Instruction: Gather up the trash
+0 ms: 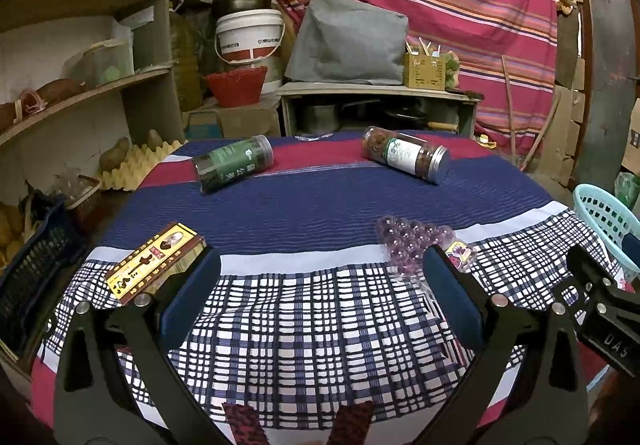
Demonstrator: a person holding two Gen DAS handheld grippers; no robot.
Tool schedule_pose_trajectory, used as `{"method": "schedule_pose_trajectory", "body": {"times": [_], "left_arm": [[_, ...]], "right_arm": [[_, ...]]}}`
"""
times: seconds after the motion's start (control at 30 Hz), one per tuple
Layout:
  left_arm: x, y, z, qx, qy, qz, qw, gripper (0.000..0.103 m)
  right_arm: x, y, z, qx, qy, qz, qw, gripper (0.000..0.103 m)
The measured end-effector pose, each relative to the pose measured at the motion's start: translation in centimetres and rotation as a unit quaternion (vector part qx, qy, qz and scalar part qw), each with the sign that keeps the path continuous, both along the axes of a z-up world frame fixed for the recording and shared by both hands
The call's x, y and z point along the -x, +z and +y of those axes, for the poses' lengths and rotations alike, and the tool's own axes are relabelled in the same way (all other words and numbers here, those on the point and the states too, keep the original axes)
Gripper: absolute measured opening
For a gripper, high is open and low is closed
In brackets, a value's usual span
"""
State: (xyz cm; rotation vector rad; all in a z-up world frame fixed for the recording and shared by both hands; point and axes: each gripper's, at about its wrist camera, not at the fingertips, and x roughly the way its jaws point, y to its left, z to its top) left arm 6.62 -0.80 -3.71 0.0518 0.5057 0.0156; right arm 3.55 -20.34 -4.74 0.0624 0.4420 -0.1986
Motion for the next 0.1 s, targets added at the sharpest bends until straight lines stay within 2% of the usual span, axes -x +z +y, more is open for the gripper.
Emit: {"method": "schedule_pose_trajectory", "body": {"times": [0.1], "left_arm": [[0.07, 0.18, -0.12, -0.005, 0.004, -0.004, 1.0000, 0.098]], "right_arm": [[0.04, 0.07, -0.01, 0.003, 0.001, 0.000, 1.000, 0.098]]}}
